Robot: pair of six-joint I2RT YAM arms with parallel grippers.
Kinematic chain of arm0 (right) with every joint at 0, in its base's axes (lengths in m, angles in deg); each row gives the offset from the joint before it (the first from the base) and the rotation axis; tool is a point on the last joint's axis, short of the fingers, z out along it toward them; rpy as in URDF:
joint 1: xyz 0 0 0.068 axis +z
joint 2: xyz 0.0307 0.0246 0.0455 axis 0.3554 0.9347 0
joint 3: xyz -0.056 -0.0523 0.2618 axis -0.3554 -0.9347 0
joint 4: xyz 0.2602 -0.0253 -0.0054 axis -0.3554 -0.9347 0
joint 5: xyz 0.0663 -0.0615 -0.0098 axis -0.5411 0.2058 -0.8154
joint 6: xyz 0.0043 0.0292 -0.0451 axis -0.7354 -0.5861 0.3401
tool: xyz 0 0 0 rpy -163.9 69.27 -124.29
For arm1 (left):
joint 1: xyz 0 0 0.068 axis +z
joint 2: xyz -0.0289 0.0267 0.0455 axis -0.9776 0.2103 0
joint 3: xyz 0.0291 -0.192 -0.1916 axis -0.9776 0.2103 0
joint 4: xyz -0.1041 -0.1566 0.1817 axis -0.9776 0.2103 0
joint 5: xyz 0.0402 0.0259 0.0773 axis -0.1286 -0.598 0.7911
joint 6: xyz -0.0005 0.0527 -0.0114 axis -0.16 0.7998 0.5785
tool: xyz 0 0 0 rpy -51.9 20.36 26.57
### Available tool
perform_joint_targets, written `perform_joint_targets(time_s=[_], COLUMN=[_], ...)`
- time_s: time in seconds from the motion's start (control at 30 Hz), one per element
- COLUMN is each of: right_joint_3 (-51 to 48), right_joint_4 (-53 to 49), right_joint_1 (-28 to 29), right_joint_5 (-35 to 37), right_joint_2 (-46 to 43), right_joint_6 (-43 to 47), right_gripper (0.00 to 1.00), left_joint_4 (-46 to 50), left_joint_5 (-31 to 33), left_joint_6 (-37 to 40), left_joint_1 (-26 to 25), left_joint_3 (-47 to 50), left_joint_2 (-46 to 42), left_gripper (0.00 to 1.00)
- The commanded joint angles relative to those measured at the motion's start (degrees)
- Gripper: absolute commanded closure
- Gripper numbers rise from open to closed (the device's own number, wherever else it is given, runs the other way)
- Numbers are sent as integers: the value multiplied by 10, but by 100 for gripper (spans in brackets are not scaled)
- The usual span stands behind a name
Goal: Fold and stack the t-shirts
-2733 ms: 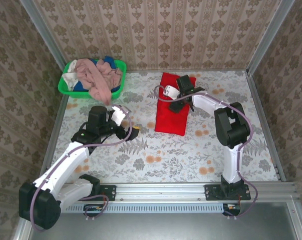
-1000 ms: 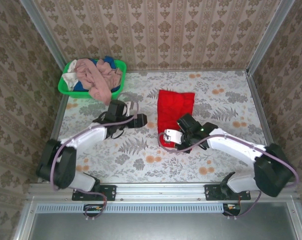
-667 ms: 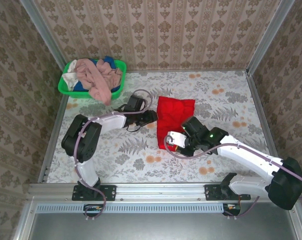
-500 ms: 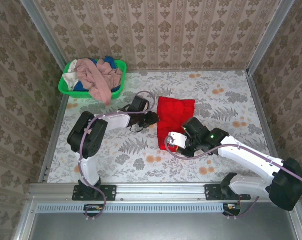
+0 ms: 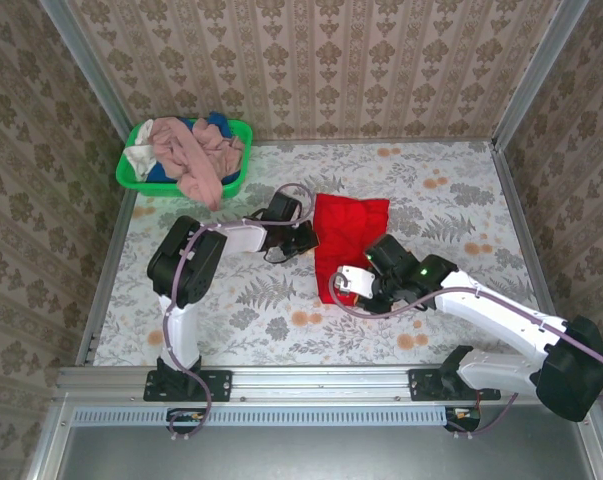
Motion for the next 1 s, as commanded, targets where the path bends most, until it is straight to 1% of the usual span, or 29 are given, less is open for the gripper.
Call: perform_joint_targets(time_s=[0.0,0.07,0.17,0.33,0.4,0.7,0.77,0.97], right_joint_3=[57,93,159,281,329,540,585,746], right_joint_4=[-44,-60,-94,-140,-152,-199,-210,-256], right_joint_1=[-18,-37,-66,-120,-141,-209,-217,-237], right_joint_5=[-15,-11,-12,-21,-30,-82,-86,-107], right_joint_2=[20,45,96,194,231,388,418,548], right_joint_6=[38,58,93,163,185,276,290,312], right_gripper=[100,100,100,100,100,100,100,100], left_joint_4=[51,45,16,9,9,82,86,103], left_joint_5=[-17,-20,-40,-65,-73,-103,-110,-128], left_joint_6=[40,38,6,-13,-6,29,31,40], left_joint_1=[-4,-1,9,21,24,52,54,63], left_joint_3=[-11,-1,22,27,23,-23,-31,-53], left_joint_2=[25,26,40,71,82,124,134,152], left_gripper=[100,100,100,100,100,100,100,100])
